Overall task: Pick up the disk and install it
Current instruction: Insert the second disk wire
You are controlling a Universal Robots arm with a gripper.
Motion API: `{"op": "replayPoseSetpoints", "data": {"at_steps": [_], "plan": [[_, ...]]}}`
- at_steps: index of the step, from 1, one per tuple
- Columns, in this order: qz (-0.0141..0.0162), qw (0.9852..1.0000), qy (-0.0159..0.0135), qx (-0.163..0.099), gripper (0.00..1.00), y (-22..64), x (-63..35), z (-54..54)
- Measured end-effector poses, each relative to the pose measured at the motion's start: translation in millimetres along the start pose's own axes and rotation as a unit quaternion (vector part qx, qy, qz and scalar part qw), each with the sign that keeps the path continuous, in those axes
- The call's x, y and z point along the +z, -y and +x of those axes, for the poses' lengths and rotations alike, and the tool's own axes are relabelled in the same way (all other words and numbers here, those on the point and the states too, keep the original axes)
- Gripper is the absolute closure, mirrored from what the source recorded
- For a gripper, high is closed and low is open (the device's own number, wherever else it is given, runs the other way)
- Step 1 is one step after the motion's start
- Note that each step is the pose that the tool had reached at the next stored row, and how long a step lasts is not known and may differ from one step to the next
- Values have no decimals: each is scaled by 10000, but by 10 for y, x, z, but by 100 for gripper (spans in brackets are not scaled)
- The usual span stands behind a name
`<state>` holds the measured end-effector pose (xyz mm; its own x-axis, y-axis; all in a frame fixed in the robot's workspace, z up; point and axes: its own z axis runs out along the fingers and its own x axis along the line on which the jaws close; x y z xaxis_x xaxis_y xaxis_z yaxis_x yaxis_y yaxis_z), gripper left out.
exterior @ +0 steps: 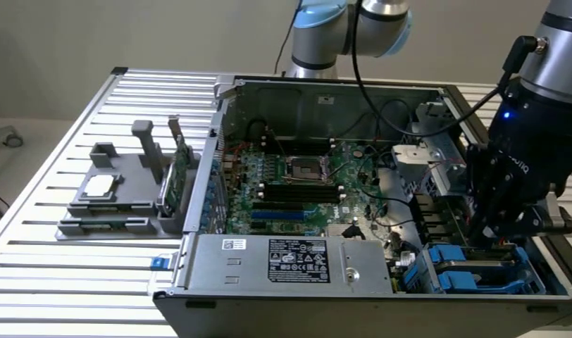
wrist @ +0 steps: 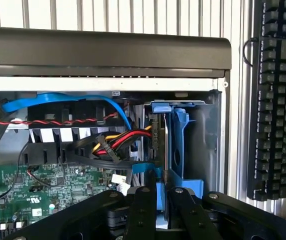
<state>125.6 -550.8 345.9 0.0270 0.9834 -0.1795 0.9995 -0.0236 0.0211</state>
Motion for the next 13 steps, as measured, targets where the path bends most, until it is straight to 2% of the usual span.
{"op": "replayPoseSetpoints", "data": {"at_steps": [8, 13], "plan": [[64, 10000, -18, -15, 83, -60, 39, 6], [125, 9999, -34, -25, 83, -74, 59, 6]]}}
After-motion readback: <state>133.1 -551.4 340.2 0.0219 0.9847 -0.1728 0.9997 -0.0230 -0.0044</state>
